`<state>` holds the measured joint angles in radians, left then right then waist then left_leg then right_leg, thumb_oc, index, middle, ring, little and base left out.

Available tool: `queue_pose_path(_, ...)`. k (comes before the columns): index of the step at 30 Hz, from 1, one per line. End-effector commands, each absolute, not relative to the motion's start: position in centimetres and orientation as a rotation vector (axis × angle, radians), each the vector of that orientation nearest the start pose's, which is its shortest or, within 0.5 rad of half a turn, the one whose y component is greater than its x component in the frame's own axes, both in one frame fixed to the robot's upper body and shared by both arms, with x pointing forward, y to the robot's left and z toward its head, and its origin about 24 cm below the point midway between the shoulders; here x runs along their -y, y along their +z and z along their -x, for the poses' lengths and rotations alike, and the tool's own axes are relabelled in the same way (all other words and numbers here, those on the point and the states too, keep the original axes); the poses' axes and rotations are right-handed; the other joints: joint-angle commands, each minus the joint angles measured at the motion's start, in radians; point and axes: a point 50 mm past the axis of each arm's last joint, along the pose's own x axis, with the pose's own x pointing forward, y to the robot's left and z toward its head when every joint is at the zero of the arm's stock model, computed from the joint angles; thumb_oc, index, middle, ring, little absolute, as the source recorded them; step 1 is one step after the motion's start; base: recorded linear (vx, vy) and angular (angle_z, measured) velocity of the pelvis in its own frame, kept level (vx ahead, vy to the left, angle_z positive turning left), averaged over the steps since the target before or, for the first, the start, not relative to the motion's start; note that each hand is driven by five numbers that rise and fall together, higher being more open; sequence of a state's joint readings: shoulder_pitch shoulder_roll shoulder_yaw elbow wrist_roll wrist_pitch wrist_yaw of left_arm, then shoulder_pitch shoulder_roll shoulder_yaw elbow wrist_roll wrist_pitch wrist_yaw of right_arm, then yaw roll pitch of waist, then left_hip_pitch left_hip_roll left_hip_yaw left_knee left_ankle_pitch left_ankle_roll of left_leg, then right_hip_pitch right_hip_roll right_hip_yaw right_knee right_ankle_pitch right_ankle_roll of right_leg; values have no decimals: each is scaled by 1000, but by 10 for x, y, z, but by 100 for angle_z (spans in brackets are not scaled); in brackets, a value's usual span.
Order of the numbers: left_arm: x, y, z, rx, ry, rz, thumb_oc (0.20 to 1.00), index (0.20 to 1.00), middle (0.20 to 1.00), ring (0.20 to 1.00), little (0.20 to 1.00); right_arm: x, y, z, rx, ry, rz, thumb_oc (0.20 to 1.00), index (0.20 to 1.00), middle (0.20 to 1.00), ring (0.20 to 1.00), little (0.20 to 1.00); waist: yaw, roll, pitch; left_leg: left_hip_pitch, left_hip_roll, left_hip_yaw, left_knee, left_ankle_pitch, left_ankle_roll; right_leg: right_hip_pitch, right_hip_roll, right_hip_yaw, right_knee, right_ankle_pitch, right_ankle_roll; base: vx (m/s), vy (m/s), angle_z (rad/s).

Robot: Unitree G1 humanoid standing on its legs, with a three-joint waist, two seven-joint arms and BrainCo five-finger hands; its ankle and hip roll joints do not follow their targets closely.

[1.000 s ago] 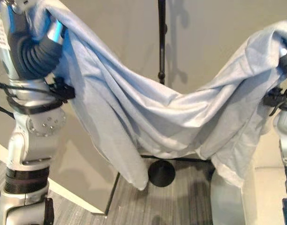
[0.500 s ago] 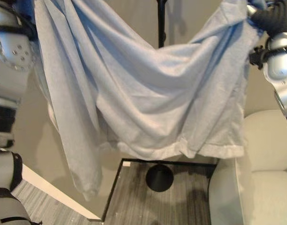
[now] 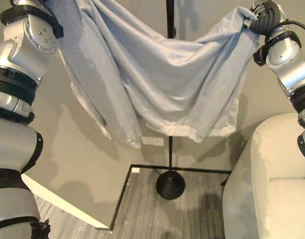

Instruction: Hang the clothes on the sofa on the clothes rack.

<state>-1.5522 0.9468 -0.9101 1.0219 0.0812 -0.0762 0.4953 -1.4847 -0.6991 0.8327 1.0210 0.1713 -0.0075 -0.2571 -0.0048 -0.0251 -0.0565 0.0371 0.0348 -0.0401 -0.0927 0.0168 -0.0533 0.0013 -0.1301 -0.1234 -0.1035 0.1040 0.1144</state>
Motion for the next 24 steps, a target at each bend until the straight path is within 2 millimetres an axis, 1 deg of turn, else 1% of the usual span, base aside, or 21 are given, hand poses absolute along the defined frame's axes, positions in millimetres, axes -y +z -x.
queue_pose_path(1, -278, 440, -346, 697, 840, -1221, 200, 200, 200, 200, 200, 212, 391, -396, 521, -436, 977, 200, 200, 200, 200, 200, 32, -21, 34, 21, 36, 58, 5, -45, -37, 4, -79, -16, 16, -11, 118, -29, 62, 3)
queue_pose_path(4, -274, 440, -348, 699, 830, -1221, 200, 200, 200, 200, 200, 213, 388, -396, 511, -436, 993, 200, 200, 200, 200, 200, 35, -24, 41, 13, 25, 56, 5, -47, -29, -3, -88, -16, 16, -2, 125, 2, 60, 2)
queue_pose_path(7, -274, 439, -349, 694, 829, -1222, 200, 200, 200, 200, 200, 216, 387, -396, 513, -442, 988, 200, 200, 200, 200, 200, 38, -23, 54, 14, 7, 53, 5, -55, -13, -8, -109, -14, 23, 14, 136, 10, 95, 0)
queue_pose_path(8, -273, 441, -348, 698, 828, -1222, 200, 200, 200, 200, 200, 217, 389, -395, 518, -445, 991, 200, 200, 200, 200, 200, 40, -20, 64, 14, 0, 48, 10, -61, -4, -22, -120, -5, 52, 15, 140, -8, 154, 0)
queue_pose_path(9, -274, 441, -347, 702, 826, -1219, 200, 200, 200, 200, 200, 219, 390, -393, 521, -451, 991, 200, 200, 200, 200, 200, 41, -13, 80, 23, -13, 40, 19, -73, 13, -52, -142, 12, 130, 28, 141, 5, 179, -5)
queue_pose_path(10, -273, 440, -348, 701, 819, -1218, 200, 200, 200, 200, 200, 220, 392, -392, 525, -455, 988, 200, 200, 200, 200, 200, 41, -11, 89, 28, -23, 37, 28, -80, 23, -76, -153, 31, 181, 49, 146, 1, 272, -3)
queue_pose_path(11, -276, 441, -347, 691, 827, -1213, 200, 200, 200, 200, 200, 220, 400, -389, 546, -462, 980, 200, 200, 200, 200, 200, 26, 5, 133, 28, -38, 22, 56, -87, 44, -149, -158, 83, 325, 140, 136, -7, 185, -8)
queue_pose_path(12, -276, 442, -346, 692, 828, -1212, 200, 200, 200, 200, 200, 220, 400, -389, 548, -462, 980, 200, 200, 200, 200, 200, 27, 4, 134, 26, -38, 24, 59, -88, 44, -153, -159, 85, 330, 138, 136, 59, 182, 10)
queue_pose_path(13, -278, 446, -343, 698, 835, -1215, 200, 200, 200, 200, 200, 225, 406, -386, 555, -483, 969, 200, 200, 200, 200, 200, 26, 14, 142, 23, -34, 21, 71, -100, 47, -178, -152, 74, 342, 92, 123, 209, 21, 3)
queue_pose_path(14, -276, 448, -343, 696, 834, -1233, 200, 200, 200, 200, 200, 225, 409, -384, 562, -486, 967, 200, 200, 200, 200, 200, 22, 14, 139, 41, -31, 20, 58, -110, 43, -181, -129, 39, 258, 50, 111, 359, -45, -3)
queue_pose_path(15, -276, 456, -339, 707, 853, -1238, 200, 200, 200, 200, 200, 226, 413, -382, 578, -497, 948, 200, 200, 200, 200, 200, 13, 7, 147, 65, -35, 13, 50, -125, 39, -227, -106, -3, 136, 69, 122, 386, -133, -39)
queue_pose_path(16, -281, 459, -335, 705, 875, -1239, 200, 200, 200, 200, 200, 229, 415, -380, 582, -507, 944, 200, 200, 200, 200, 200, 6, 8, 151, 82, -25, 9, 50, -138, 34, -238, -83, -31, 71, 85, 129, 502, -259, -24)
queue_pose_path(17, -292, 462, -326, 704, 904, -1252, 200, 200, 200, 200, 200, 243, 420, -373, 577, -541, 977, 200, 200, 200, 200, 200, -1, -10, 145, 135, -10, 8, 42, -166, 20, -258, -44, -65, 16, 83, 141, 578, -326, -8)
queue_pose_path(18, -294, 459, -326, 708, 906, -1232, 200, 200, 200, 200, 200, 246, 421, -372, 566, -544, 970, 200, 200, 200, 200, 200, -7, -24, 119, 164, 8, 3, 25, -176, 10, -235, -27, -47, 16, 94, 127, 684, -428, 21)
queue_pose_path(19, -291, 454, -330, 713, 882, -1221, 200, 200, 200, 200, 200, 249, 420, -371, 558, -543, 973, 200, 200, 200, 200, 200, -19, -26, 96, 176, 47, -8, 22, -173, -7, -219, -11, -29, 16, 99, 113, 535, -350, 66)
queue_pose_path(20, -292, 450, -332, 700, 875, -1222, 200, 200, 200, 200, 200, 250, 420, -371, 556, -543, 983, 200, 200, 200, 200, 200, -24, -22, 83, 180, 64, -13, 21, -171, -16, -211, -2, -28, 16, 92, 105, 482, -358, 96)
queue_pose_path(21, -290, 445, -336, 694, 861, -1205, 200, 200, 200, 200, 200, 249, 422, -370, 566, -541, 998, 200, 200, 200, 200, 200, -36, -13, 65, 180, 94, -24, 32, -151, -35, -196, 21, -27, 18, 72, 86, 422, -336, 106)
queue_pose_path(22, -290, 441, -338, 694, 850, -1191, 200, 200, 200, 200, 200, 247, 421, -370, 575, -530, 998, 200, 200, 200, 200, 200, -43, -2, 54, 170, 122, -38, 66, -100, -56, -176, 47, -28, 23, 43, 66, 375, -319, 60)
queue_pose_path(23, -290, 440, -338, 692, 847, -1189, 200, 200, 200, 200, 200, 246, 420, -370, 580, -522, 1002, 200, 200, 200, 200, 200, -44, 3, 52, 163, 133, -42, 92, -71, -65, -165, 57, -33, 24, 30, 57, 329, -318, 0)
queue_pose_path(24, -293, 437, -339, 681, 842, -1186, 200, 200, 200, 200, 200, 247, 415, -372, 567, -515, 1014, 200, 200, 200, 200, 200, -45, 3, 49, 141, 154, -48, 174, -1, -83, -132, 77, -39, 24, 1, 35, 266, -317, -36)
